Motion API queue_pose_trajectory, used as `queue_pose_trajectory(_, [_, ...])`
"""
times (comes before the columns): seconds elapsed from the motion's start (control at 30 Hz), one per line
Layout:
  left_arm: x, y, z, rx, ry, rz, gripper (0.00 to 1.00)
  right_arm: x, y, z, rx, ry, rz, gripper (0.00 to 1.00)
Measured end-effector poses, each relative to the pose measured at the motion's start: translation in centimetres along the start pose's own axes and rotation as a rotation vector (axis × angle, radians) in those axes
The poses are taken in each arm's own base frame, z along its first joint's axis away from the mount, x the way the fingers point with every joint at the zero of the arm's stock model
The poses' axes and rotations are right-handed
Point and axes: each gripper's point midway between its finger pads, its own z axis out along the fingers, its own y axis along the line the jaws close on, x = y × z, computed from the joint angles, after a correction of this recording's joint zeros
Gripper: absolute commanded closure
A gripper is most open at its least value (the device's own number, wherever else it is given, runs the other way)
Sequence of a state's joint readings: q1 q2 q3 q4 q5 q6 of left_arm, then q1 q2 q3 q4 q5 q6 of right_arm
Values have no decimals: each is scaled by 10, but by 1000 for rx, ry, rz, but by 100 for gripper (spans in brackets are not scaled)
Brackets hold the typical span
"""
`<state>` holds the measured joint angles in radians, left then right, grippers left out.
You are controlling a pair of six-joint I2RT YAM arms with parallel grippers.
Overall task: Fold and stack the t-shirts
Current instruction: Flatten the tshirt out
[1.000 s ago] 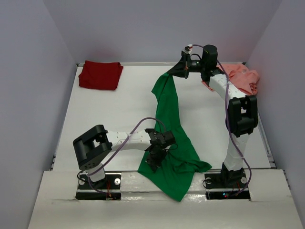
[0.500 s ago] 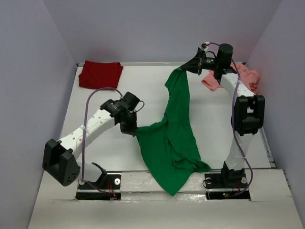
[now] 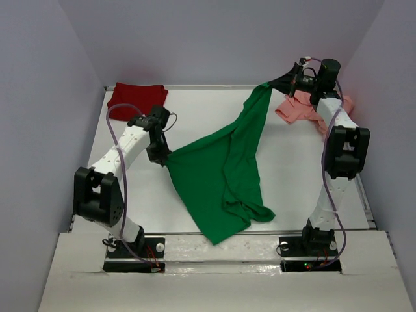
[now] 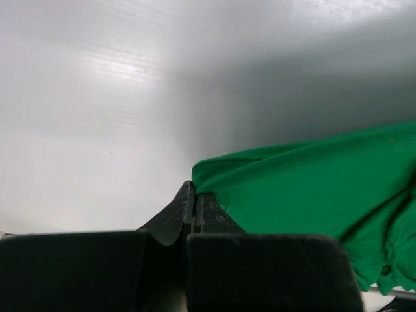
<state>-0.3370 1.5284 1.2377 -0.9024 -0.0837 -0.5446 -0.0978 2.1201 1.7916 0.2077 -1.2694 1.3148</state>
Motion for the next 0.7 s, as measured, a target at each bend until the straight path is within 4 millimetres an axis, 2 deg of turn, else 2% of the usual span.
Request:
queue_pose_trajectory(0.13, [-53,3,-1,12,-65,-50,100,3,4,1,-28,-1,60,100])
queue_pose_trajectory(0.27, [-83,8,-4,13,-105,-68,100,17,10,22,-37,43,59,100])
queue_pose_trajectory(0.33, [-95,6,-3,15,-121,-58,100,8,28,38,23,17,-8,100])
queue_pose_trajectory(0.4, [-97,5,0,12,-116,-41,100,-8,62,50,66,-39,-192,100])
queue_pose_trajectory(0.5, [-97,5,7,2,-102,-18,100,-7,85,47,116,-87,-333,100])
queue_pose_trajectory(0.53, [-97,6,9,-2,-97,-12,100,-7,87,43,145,-112,-367,100])
queue_pose_trajectory(0.63, [-99,10,14,-12,-95,-8,100,-14,68,30,284,-206,-408,100])
queue_pose_trajectory(0.7, [-105,15,16,-15,-103,-24,100,-27,43,22,392,-262,-425,100])
